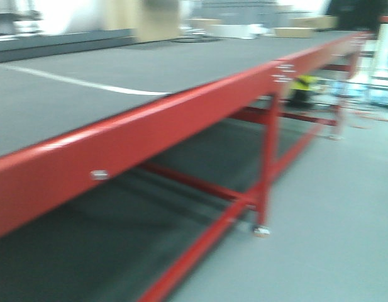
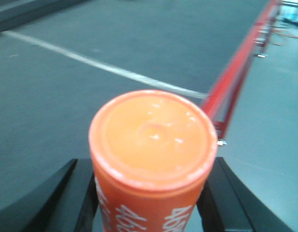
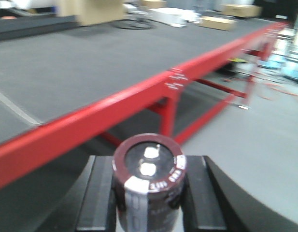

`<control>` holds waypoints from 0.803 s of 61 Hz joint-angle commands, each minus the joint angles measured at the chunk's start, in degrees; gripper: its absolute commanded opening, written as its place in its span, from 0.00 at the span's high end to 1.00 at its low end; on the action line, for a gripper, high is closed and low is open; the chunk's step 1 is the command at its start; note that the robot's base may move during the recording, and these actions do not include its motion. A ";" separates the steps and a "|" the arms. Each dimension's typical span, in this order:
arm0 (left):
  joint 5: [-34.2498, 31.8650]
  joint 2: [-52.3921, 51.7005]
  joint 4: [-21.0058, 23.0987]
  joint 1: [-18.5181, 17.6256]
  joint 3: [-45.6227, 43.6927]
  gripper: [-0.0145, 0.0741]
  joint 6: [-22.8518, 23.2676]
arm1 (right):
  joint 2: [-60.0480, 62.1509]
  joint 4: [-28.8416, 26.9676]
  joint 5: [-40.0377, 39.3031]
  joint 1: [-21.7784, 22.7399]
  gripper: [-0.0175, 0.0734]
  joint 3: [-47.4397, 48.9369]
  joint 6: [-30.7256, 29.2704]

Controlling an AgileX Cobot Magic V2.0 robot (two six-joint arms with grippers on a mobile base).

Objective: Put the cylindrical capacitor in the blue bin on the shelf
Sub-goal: 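Drive the base away from the table holding both objects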

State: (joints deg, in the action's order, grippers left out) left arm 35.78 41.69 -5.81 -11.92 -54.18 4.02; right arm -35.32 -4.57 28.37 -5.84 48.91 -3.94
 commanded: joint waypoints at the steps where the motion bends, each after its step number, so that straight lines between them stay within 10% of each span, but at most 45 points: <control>1: -1.30 -0.18 0.10 -0.42 -0.08 0.96 0.00 | 0.17 0.10 -1.60 -0.01 0.88 0.11 -0.02; 49: -1.30 -0.18 0.10 -0.42 -0.08 0.96 0.00 | 0.17 0.10 -1.73 -0.01 0.88 0.11 -0.02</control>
State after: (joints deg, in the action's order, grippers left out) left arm 35.78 41.69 -5.81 -11.92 -54.18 4.02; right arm -35.32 -4.57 28.37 -5.84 48.91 -3.94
